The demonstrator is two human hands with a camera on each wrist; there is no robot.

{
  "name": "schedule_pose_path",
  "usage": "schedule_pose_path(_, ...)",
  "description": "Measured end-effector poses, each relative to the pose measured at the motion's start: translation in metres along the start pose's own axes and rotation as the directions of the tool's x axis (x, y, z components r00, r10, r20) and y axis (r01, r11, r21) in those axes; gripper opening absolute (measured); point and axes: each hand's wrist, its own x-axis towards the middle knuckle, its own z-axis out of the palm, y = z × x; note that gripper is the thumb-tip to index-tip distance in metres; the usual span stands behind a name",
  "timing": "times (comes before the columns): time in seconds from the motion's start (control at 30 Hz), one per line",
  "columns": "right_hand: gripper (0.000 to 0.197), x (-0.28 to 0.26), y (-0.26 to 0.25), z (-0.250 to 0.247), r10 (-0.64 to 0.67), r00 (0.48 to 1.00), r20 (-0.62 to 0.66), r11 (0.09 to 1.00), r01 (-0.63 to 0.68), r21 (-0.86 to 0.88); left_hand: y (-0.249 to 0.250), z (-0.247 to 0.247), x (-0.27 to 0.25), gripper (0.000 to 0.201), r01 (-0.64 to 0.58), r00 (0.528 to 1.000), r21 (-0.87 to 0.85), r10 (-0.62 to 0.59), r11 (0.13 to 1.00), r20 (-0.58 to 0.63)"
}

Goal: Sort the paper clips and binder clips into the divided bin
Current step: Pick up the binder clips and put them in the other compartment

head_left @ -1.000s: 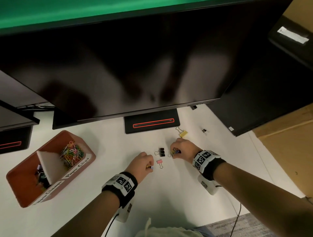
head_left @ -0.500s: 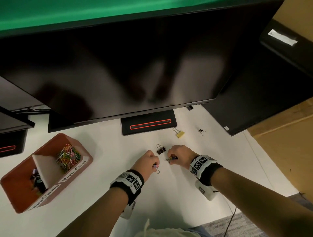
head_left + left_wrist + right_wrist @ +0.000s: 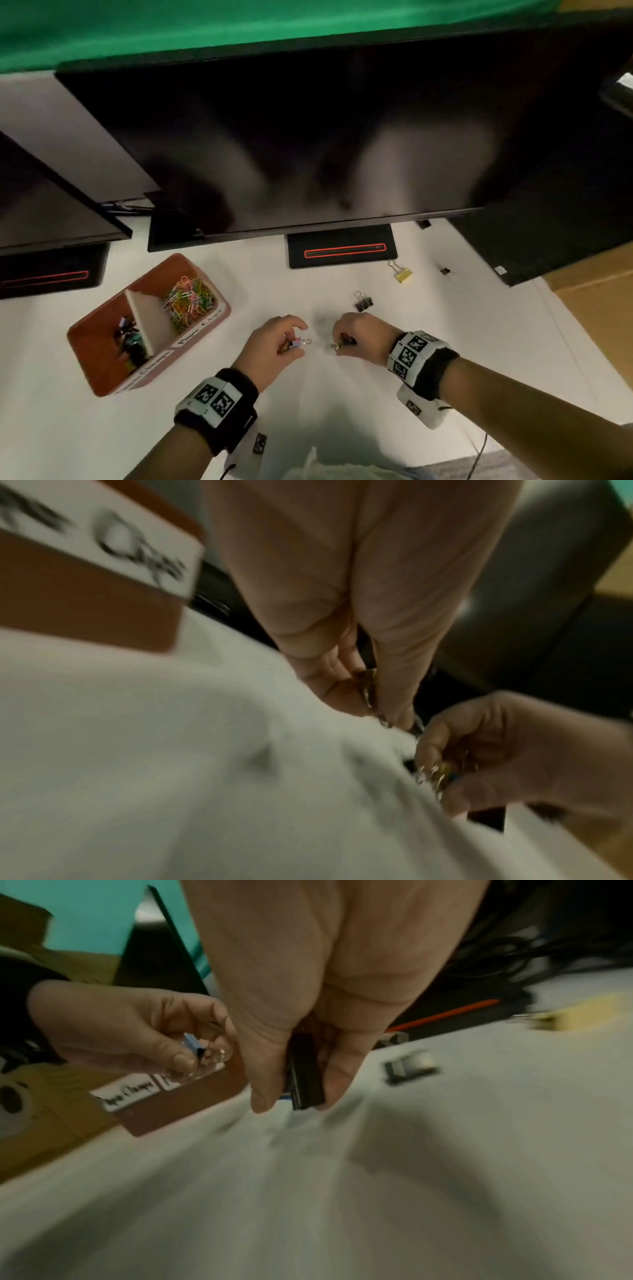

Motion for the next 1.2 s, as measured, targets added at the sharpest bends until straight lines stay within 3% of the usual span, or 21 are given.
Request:
schedule_pose_path(0.13, 0.016, 0.049, -0.087, -0.004, -0.218, 0.976, -0.015, 0.975, 0.218, 0.029, -0.020, -0.072, -0.052, 0.025, 0.067, 0.965, -0.091, -0.088, 0.994, -0.248)
schedule_pose_path(0.27, 0.018, 0.104, -0.180, 0.001, -0.363, 0.930, -0.059, 0.929, 0.366, 0.061, -0.053, -0.137, -0.089, 0.019, 0.144, 0.825, -0.225, -0.242, 0.964, -0.511)
schedule_pose_path(0.33, 0.016, 0.126, -0.218, 0.008, -0.374, 0.924, -0.080, 0.924, 0.379, 0.053, -0.071, -0.161, -0.096, 0.013, 0.165, 0.786, -0.328, -0.325, 0.930, -0.526)
schedule_pose_path(0.4, 0.016, 0.146, -0.245, 0.016, -0.359, 0.926, -0.116, 0.931, 0.365, 0.027, -0.078, -0.177, -0.097, 0.008, 0.178, 0.789, -0.430, -0.389, 0.885, -0.475)
schedule_pose_path(0.5, 0.030, 0.166, -0.267, 0.023, -0.292, 0.949, -0.117, 0.956, 0.294, -0.002, -0.079, -0.191, -0.098, 0.055, 0.253, 0.807, -0.557, -0.490, 0.791, -0.329)
schedule_pose_path(0.6, 0.047, 0.170, -0.272, 0.025, -0.277, 0.956, -0.100, 0.956, 0.285, 0.073, -0.071, -0.198, -0.106, 0.054, 0.199, 0.848, -0.512, -0.409, 0.835, -0.338)
schedule_pose_path(0.7, 0.048, 0.157, -0.264, 0.021, -0.311, 0.945, -0.106, 0.936, 0.323, 0.138, -0.062, -0.196, -0.107, 0.063, 0.141, 0.865, -0.434, -0.324, 0.890, -0.382)
schedule_pose_path(0.77, 0.040, 0.141, -0.249, 0.013, -0.333, 0.938, -0.096, 0.926, 0.344, 0.155, -0.048, -0.190, -0.103, 0.057, 0.085, 0.883, -0.381, -0.247, 0.921, -0.400)
schedule_pose_path(0.87, 0.023, 0.111, -0.207, -0.003, -0.328, 0.931, -0.162, 0.923, 0.352, 0.153, -0.023, -0.170, -0.086, 0.062, 0.061, 0.920, -0.331, -0.181, 0.942, -0.347)
schedule_pose_path(0.93, 0.016, 0.087, -0.167, -0.012, -0.271, 0.932, -0.242, 0.936, 0.313, 0.158, -0.005, -0.148, -0.066, 0.051, 0.019, 0.949, -0.295, -0.111, 0.955, -0.295)
schedule_pose_path(1.07, 0.015, 0.037, -0.076, -0.029, -0.035, 0.938, -0.344, 0.981, 0.097, 0.166, 0.029, -0.089, -0.016, 0.024, -0.057, 0.977, -0.179, 0.017, 0.982, -0.214)
schedule_pose_path(1.2, 0.038, -0.011, 0.019, -0.047, 0.233, 0.868, -0.438, 0.971, -0.232, 0.057, 0.058, -0.024, 0.031, 0.037, -0.073, 0.994, -0.029, 0.070, 0.997, -0.086)
